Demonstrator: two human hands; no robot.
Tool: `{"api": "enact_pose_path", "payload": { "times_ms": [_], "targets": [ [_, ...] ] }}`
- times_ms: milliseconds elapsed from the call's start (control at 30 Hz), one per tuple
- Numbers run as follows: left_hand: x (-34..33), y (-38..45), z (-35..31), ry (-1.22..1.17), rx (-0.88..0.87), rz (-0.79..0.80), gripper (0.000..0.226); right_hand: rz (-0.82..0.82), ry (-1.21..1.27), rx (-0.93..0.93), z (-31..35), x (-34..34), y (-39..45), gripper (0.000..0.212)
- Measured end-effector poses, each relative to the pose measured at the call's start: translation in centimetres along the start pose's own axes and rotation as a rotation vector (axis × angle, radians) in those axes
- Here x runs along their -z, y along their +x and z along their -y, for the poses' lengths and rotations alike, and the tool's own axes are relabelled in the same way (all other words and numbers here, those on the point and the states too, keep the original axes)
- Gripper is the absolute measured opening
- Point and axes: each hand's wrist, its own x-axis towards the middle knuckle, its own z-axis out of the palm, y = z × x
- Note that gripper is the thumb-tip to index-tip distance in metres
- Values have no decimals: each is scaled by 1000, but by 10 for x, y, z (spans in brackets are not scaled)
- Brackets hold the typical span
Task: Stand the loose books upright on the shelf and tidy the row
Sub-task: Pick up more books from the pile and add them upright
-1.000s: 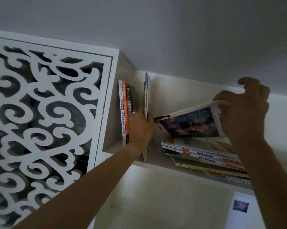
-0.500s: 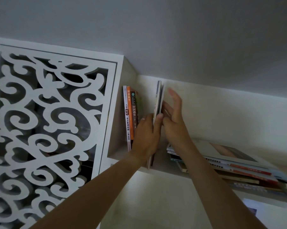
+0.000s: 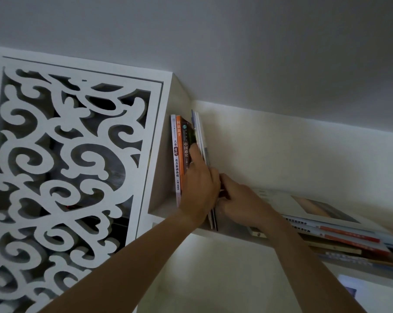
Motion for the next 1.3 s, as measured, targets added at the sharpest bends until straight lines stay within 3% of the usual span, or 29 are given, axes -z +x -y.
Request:
{"api": "enact_pose_path", "payload": {
  "times_ms": [133,200,267,333,500,667,767,900,1100,1300],
  "targets": [
    [-9,7,7,186,-63,30,47,110,-171,36,-1,-6,0,60],
    [-8,9,6,230,4,104,43,116,-197,51,-1,-5,2,55],
    [-5,8,8,292,-12,84,38,125,-176,58,-1,-4,2,60],
    [-1,6,3,254,-16,44,48,123,-165,81,0,-4,-1,63],
    [0,-1,-2,350,-78,34,67,28,-226,79,-2,-11,-7,52],
    [8,2,-5,281,-52,67,53,-108,-49,91,1,-14,-3,78],
    [11,-5,-9,227,-123,-18,58,-225,-129,103,1,-28,6,84],
    [27,-10,-11,187,-88,-82,60,-207,-233,94,0,-50,6,87],
    [56,-12,-12,190,-102,-224,57,-2,65,257,19,-46,-11,92],
    [58,-5,-16,282,-126,-215,61,14,248,184,23,-49,-10,106]
  ]
}}
